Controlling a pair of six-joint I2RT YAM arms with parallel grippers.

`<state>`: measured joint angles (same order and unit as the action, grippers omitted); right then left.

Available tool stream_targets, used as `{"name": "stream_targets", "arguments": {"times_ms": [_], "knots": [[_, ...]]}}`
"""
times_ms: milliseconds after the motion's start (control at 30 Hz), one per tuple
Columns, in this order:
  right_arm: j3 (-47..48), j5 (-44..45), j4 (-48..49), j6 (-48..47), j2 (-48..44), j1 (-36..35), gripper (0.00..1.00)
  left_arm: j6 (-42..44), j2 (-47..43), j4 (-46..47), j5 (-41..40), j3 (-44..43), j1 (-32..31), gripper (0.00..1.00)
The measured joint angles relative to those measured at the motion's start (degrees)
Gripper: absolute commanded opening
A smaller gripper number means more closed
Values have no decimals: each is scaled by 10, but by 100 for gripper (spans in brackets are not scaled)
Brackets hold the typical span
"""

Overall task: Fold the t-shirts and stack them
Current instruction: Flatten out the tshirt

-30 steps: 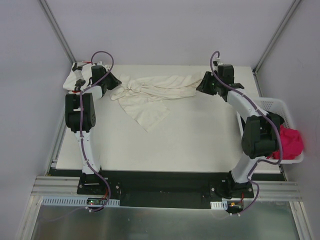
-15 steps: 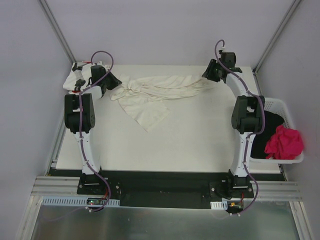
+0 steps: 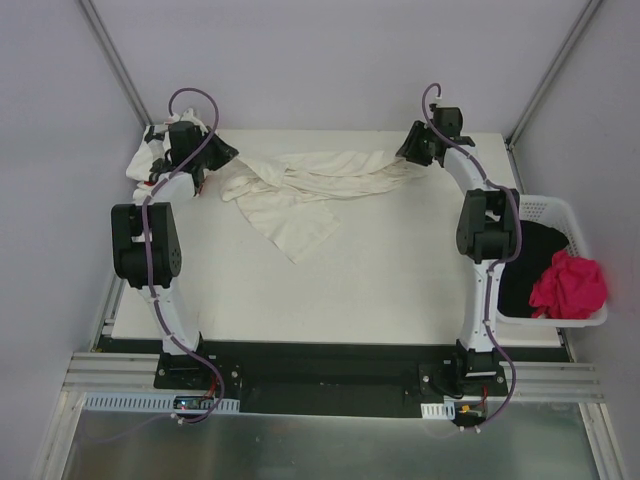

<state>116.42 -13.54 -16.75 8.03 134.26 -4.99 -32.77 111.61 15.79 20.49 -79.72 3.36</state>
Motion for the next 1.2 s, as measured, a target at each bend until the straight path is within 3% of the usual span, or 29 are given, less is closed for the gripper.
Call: {"name": "stream_targets", "arguments": {"times_ms": [400,733,833,933,1067,1200], "knots": [[68,-4,4,14,78,-20,44,3,-14,-2,0,0,0,0],[112,1,9,18,90,-20,42,11,-29,-12,-1,6,0,0],[119,8,13,15,90,-18,33,16,-31,-15,-1,6,0,0],[120,9,15,12,90,-16,9,19,-31,-17,-1,6,0,0],[120,13,16,11,90,-12,1,19,-31,-17,-1,6,0,0],[122,16,15,9,90,-9,1,19,-31,-18,-1,6,0,0]]}}
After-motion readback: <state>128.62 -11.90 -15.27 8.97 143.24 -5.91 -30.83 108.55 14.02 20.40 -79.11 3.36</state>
